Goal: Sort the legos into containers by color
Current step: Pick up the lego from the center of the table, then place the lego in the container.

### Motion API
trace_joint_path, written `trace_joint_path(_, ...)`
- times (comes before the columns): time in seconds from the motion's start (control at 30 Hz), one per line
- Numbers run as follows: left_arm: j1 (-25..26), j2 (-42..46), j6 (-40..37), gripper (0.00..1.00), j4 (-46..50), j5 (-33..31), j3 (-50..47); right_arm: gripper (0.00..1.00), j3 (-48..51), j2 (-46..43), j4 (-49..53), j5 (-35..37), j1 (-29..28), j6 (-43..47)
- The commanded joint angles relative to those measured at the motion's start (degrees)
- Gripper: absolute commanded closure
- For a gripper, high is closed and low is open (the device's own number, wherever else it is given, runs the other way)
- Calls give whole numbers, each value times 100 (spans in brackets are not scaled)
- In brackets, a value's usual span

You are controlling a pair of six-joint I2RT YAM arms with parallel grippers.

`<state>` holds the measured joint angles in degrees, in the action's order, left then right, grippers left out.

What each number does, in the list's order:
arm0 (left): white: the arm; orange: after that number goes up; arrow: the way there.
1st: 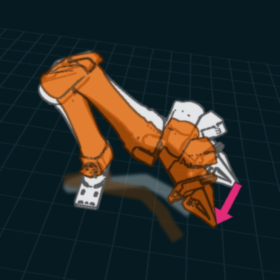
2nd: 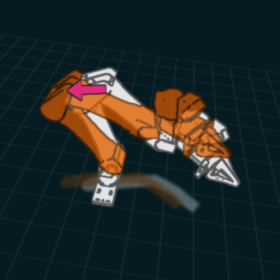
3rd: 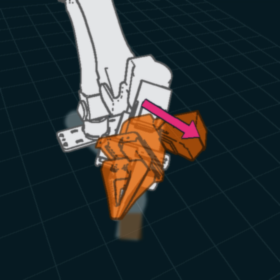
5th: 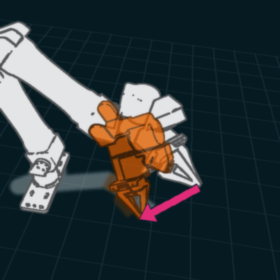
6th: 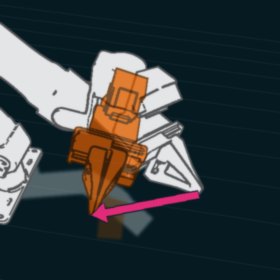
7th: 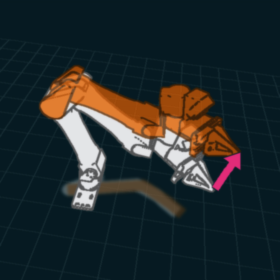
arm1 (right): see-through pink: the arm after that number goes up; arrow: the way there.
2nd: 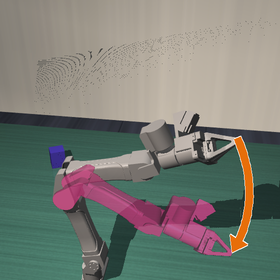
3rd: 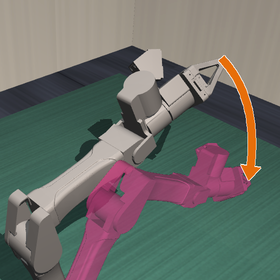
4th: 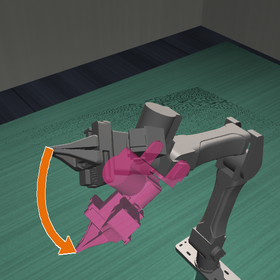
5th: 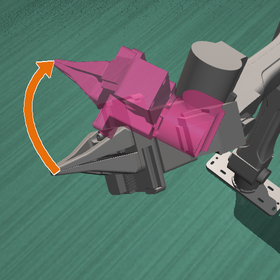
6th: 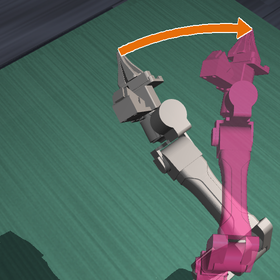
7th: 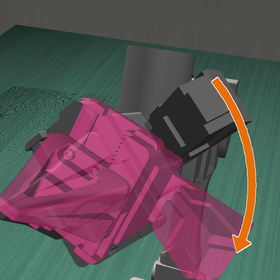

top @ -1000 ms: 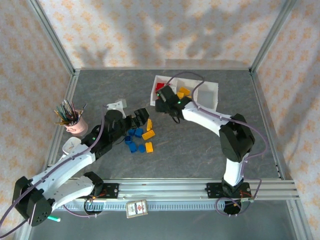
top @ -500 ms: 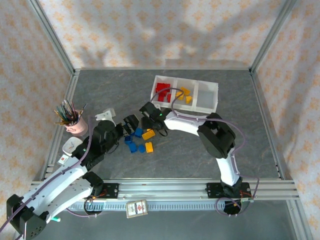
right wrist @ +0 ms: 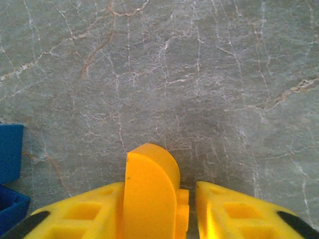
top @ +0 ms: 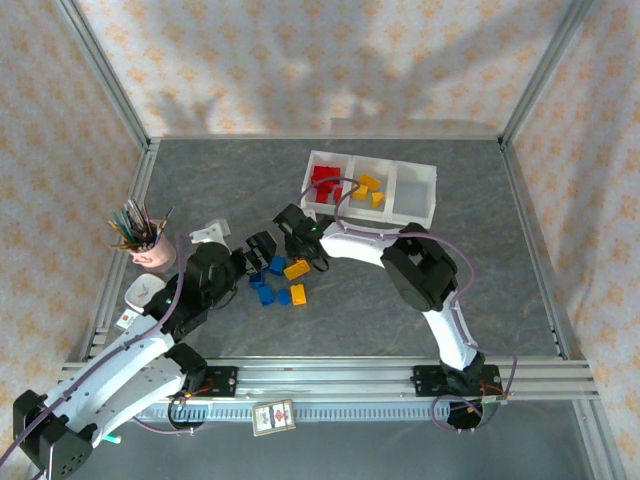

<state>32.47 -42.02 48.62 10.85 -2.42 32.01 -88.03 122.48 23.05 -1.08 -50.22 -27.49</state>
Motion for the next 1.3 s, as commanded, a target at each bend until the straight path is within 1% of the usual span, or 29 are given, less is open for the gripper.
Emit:
trace_joint_path(0.0, -74, 1, 1, 1, 47, -84, 49, 69, -83, 0, 46, 161, -1, 14)
trace_joint_path(0.1, -74, -32, -28, 1, 55, -61, 116, 77, -68, -133, 86, 188, 1, 37)
trace_joint_path(0.23, -69, -119, -80, 1, 25, 20, 220, 83, 16, -479, 95, 187, 71, 53)
trace_joint_path(0.43, -80, -349, -240, 1, -91, 238, 425, 85, 361, -1199, 84, 179, 411, 47)
trace_joint_path(0.57, -78, -614, -394, 1, -183, 388, 583, 84, 513, -1606, 185, 280, 812, 133)
trace_joint_path(0.7, -78, -920, -504, 1, -391, 602, 776, 84, 463, -1770, 283, 498, 1325, 401)
trace_joint_path(0.8, -83, -1205, -629, 1, -529, 775, 981, 84, 348, -1690, 297, 568, 1769, 587)
trace_joint_path(0.9, -81, -1508, -704, 1, -628, 871, 1155, 84, 137, -1460, 305, 791, 2115, 776)
trace_joint_path(1.07, -78, -1913, -765, 1, -933, 1124, 1335, 85, -441, -844, 290, 968, 2447, 1118)
trace_joint_path(1.23, -91, -2285, -887, 1, -962, 1217, 1565, 84, -1202, -125, 405, 1061, 2662, 1271)
trace_joint_path(1.27, -92, -2329, -898, 1, -962, 1221, 1600, 83, -1368, 9, 467, 1107, 2695, 1282)
